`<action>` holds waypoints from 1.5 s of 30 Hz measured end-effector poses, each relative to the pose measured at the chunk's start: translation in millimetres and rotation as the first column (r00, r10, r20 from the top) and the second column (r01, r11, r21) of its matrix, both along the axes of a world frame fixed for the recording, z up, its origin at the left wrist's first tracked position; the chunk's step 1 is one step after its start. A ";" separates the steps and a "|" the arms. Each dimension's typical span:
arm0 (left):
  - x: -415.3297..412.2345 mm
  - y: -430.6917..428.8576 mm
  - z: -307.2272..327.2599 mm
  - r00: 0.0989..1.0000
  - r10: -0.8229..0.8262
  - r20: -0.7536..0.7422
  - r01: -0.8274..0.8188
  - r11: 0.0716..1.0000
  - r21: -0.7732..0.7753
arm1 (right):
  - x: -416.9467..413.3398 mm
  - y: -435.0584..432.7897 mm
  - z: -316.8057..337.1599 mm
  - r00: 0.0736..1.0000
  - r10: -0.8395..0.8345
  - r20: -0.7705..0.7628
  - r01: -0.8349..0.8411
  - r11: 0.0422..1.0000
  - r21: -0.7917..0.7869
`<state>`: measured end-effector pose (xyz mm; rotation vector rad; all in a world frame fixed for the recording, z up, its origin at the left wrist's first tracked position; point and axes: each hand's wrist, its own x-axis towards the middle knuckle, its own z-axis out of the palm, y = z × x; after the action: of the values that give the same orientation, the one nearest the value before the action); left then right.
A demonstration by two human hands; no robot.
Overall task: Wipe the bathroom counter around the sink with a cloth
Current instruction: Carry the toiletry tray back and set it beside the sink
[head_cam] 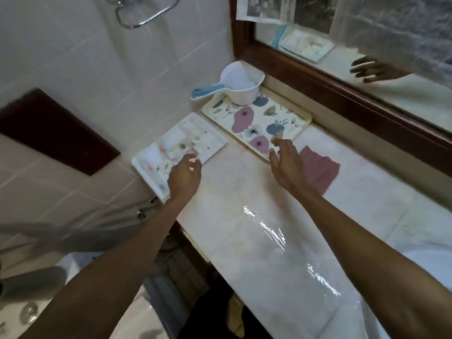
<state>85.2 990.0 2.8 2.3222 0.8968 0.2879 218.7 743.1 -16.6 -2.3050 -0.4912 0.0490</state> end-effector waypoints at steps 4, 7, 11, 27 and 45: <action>-30.1 70.1 -4.1 0.955 0.294 -0.039 -0.295 0.954 -0.045 | 1.1 54.9 7.4 0.991 0.116 -0.068 -0.121 0.990 -0.075; -43.4 102.0 -8.3 0.884 0.436 -0.167 -0.449 0.892 -0.051 | 3.6 84.1 4.0 0.976 0.180 -0.122 -0.193 0.975 -0.113; -44.5 123.8 -11.6 0.860 0.425 -0.283 -0.492 0.838 -0.237 | 12.1 115.3 -2.3 0.957 0.196 -0.215 -0.234 0.957 -0.172; -56.6 184.3 -43.2 0.967 0.170 -0.189 -0.229 0.907 -0.353 | 29.6 222.5 -21.9 0.983 0.070 -0.167 -0.132 0.908 -0.398; -62.1 129.7 -22.7 0.988 -0.075 -0.136 0.019 0.928 -0.371 | -44.4 95.2 -3.5 0.940 -0.124 -0.318 0.058 0.976 -0.212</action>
<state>23.1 1119.7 -19.9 2.0273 0.8787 -0.0731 174.2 838.2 -20.1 -2.4459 -0.2129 0.4509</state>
